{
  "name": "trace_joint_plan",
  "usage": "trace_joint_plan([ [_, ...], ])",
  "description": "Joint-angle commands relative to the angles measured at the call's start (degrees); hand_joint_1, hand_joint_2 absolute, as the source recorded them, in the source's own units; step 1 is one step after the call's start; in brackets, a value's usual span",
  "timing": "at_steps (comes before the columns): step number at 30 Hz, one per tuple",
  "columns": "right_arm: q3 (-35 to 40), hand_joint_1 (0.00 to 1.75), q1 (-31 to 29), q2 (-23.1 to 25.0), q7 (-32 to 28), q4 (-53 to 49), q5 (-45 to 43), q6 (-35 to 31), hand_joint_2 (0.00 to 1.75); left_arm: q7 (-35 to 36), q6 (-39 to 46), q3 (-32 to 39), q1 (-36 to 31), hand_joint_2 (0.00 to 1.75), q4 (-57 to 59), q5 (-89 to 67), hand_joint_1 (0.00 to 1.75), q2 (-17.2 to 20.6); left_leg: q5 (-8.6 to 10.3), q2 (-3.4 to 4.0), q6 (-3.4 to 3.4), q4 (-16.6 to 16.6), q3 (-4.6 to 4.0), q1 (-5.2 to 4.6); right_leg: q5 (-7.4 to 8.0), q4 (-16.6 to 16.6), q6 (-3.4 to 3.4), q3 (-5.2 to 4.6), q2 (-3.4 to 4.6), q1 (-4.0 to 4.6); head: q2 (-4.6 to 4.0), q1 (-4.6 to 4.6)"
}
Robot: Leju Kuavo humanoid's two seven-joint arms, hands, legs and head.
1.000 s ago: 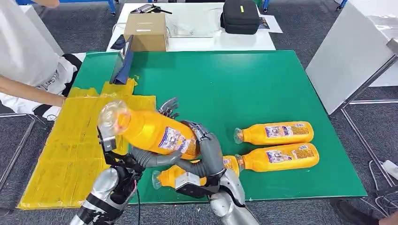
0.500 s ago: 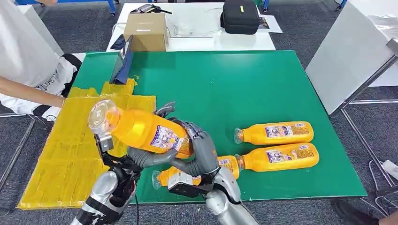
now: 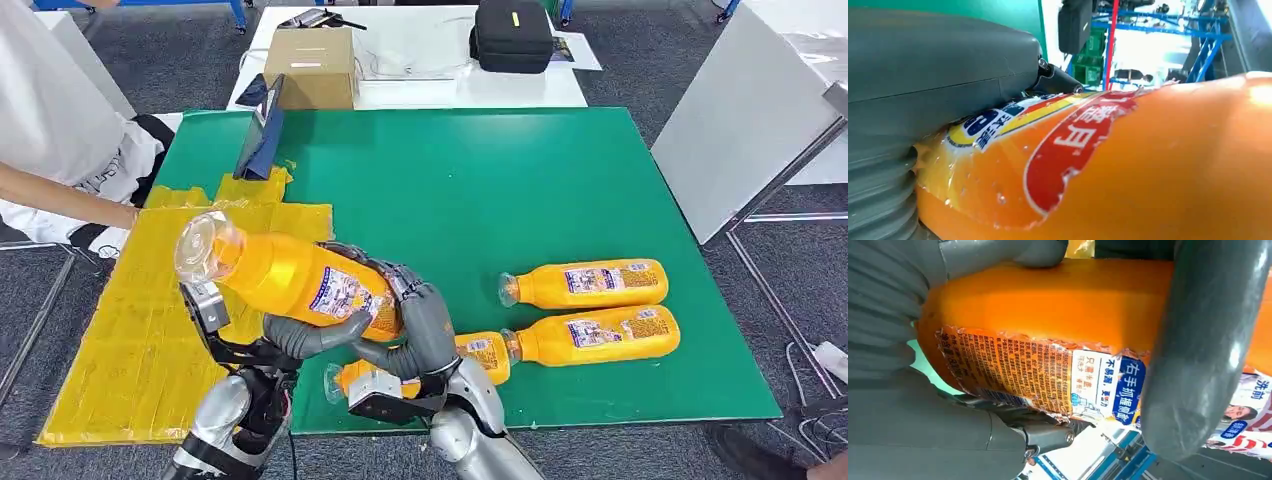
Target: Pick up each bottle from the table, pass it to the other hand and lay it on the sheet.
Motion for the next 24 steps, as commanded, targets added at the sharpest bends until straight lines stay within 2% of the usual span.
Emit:
trace_joint_plan([
  [1, 1.8, 1.75, 1.1, -1.4, -0.5, 2.7, -0.5, -0.4, 1.75, -0.8, 2.5, 2.8, -3.1, 1.75, -0.5, 0.2, 1.75, -1.2, -0.04, -0.06, 0.02, -0.1, 0.21, 0.04, -0.06, -0.1, -0.11, 0.27, -0.13, 0.07, 0.00, -0.02],
  [2, 1.3, 1.75, 1.7, -1.3, -0.5, 1.7, -1.1, -0.8, 1.75, -1.0, 3.4, 3.0, -3.0, 1.75, -0.7, -0.1, 1.75, -1.2, -0.06, -0.08, 0.03, -0.1, 0.28, 0.05, -0.08, -0.1, -0.13, 0.35, -0.16, 0.08, 0.00, 0.00],
  [3, 1.0, 1.29, 2.4, -1.3, -0.9, 0.0, -2.3, -0.6, 1.75, -1.2, 4.5, 3.0, -2.9, 1.75, -1.1, -0.7, 1.75, -1.0, -0.04, -0.08, 0.03, -0.1, 0.21, 0.05, -0.07, -0.1, -0.11, 0.28, -0.15, 0.08, 0.00, -0.02],
  [4, 0.9, 0.00, 3.2, -1.5, -1.1, -2.0, -3.2, -0.6, 1.75, -1.2, 5.3, 3.1, -2.9, 1.75, -1.2, -1.0, 1.75, -0.6, -0.08, -0.08, 0.04, -0.1, 0.32, 0.05, -0.10, -0.1, -0.15, 0.39, -0.18, 0.09, 0.00, -0.02],
  [6, 0.9, 0.00, 5.1, -2.3, -1.2, -7.9, -5.3, -0.2, 1.75, -2.1, 9.0, 4.3, -3.2, 1.75, -1.4, -3.8, 1.75, -0.2, -0.06, -0.14, 0.03, -0.1, 0.26, 0.05, -0.11, -0.1, -0.13, 0.35, -0.23, 0.08, 0.00, -0.02],
  [9, 0.9, 0.00, 5.8, -2.9, -0.6, -10.8, -6.1, 0.6, 1.75, -2.5, 10.5, 5.3, -3.6, 1.75, -1.4, -4.7, 1.75, -0.1, -0.09, -0.16, 0.04, 0.0, 0.26, 0.03, -0.14, -0.1, -0.14, 0.35, -0.25, 0.07, 0.00, 0.02],
  [11, 0.8, 0.00, 7.1, -3.5, -1.8, -14.7, -8.3, 1.0, 1.75, -4.7, 18.1, 7.1, -4.6, 1.75, -1.1, -10.3, 1.75, -0.6, -0.09, 0.00, 0.04, 0.0, 0.26, 0.02, -0.08, -0.1, -0.12, 0.29, -0.07, 0.06, 0.00, 0.00],
  [12, 0.9, 0.00, 7.4, -3.7, -1.8, -15.7, -8.3, 1.1, 1.75, -4.8, 18.1, 7.3, -4.9, 1.75, -1.1, -10.3, 1.75, -0.4, -0.04, -0.01, 0.02, 0.0, 0.08, 0.03, -0.04, 0.0, -0.08, 0.12, -0.07, 0.06, 0.00, -0.02],
  [13, 0.9, 0.00, 8.5, -4.2, -3.0, -18.9, -9.8, 0.9, 1.75, -5.6, 25.4, 8.5, -6.4, 1.75, 0.1, -16.9, 1.75, -0.4, -0.04, -0.07, 0.03, 0.0, 0.11, 0.01, -0.07, 0.0, -0.10, 0.16, -0.15, 0.04, 0.00, -0.02],
  [17, 0.9, 0.00, 11.4, -6.4, -4.3, -29.1, -13.2, 2.5, 1.75, -2.1, 33.2, 12.5, -13.3, 1.75, 8.1, -30.3, 1.75, 2.2, -0.12, -0.14, 0.06, -0.1, 0.42, 0.05, -0.15, -0.1, -0.21, 0.52, -0.26, 0.11, 0.00, 0.00],
  [18, 0.7, 0.00, 11.8, -6.9, -4.7, -30.9, -14.0, 2.9, 1.75, -0.7, 35.5, 13.7, -14.9, 1.75, 10.6, -36.4, 1.75, 2.5, 0.00, -0.23, 0.02, 0.1, 0.02, 0.05, -0.09, 0.0, -0.11, 0.12, -0.32, 0.08, 0.00, -0.02],
  [19, 0.6, 0.00, 12.2, -7.3, -5.0, -32.5, -14.4, 3.5, 1.75, 0.7, 37.5, 14.6, -16.4, 1.75, 13.4, -42.5, 1.75, 3.0, 0.03, -0.39, 0.03, 0.0, 0.08, 0.03, -0.13, 0.0, -0.14, 0.20, -0.49, 0.06, 0.00, 0.02],
  [24, 0.7, 0.00, 12.3, -8.6, -5.9, -34.5, -14.3, 4.6, 1.75, 3.4, 42.0, 17.3, -19.2, 1.75, 20.3, -58.1, 1.75, 4.0, 0.00, -0.11, 0.03, -0.1, 0.30, 0.01, -0.02, -0.1, -0.15, 0.34, -0.22, 0.04, 0.00, 0.00],
])
